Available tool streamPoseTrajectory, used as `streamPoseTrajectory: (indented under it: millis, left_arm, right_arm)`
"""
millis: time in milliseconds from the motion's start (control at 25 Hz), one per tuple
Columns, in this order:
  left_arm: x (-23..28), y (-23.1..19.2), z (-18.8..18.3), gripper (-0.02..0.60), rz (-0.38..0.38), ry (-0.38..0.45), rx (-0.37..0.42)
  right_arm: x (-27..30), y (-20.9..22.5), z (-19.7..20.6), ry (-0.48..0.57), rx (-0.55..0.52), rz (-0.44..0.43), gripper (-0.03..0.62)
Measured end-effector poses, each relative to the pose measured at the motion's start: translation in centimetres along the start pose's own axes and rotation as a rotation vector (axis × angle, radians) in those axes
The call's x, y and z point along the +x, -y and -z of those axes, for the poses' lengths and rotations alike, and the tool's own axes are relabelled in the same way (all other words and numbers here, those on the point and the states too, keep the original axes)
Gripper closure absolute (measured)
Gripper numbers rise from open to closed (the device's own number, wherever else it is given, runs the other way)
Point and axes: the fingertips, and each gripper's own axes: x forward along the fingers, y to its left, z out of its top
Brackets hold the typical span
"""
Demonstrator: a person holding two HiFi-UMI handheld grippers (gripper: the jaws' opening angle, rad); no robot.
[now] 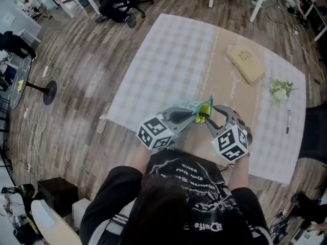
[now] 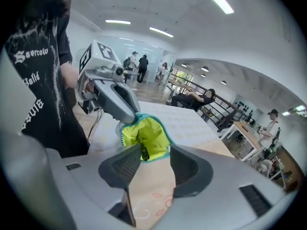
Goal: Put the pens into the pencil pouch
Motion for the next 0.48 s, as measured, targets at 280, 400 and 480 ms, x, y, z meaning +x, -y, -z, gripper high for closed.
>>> streamPoseTrajectory:
  millis: [280,400,480]
  left_arm:
    - [-0.1,-0.4,-1.1,0.549,-0.016,0.074,-0.077]
    - [0.0,-0.2,-1.8,0.549,-0.006,0.091,-0.079]
    - [0.1,-0.1,-2.1,0.549,-0.006,0.102,-0.093]
  right_arm:
    - [-4.0,4.9,3.3,0.157,0.271,0.132,0.312]
    - [-5.5,6.8,6.4,0.191,0.385,0.191,0.312]
    - [-6.6,8.0,9.0,0.2,0.45,0.247,0.316]
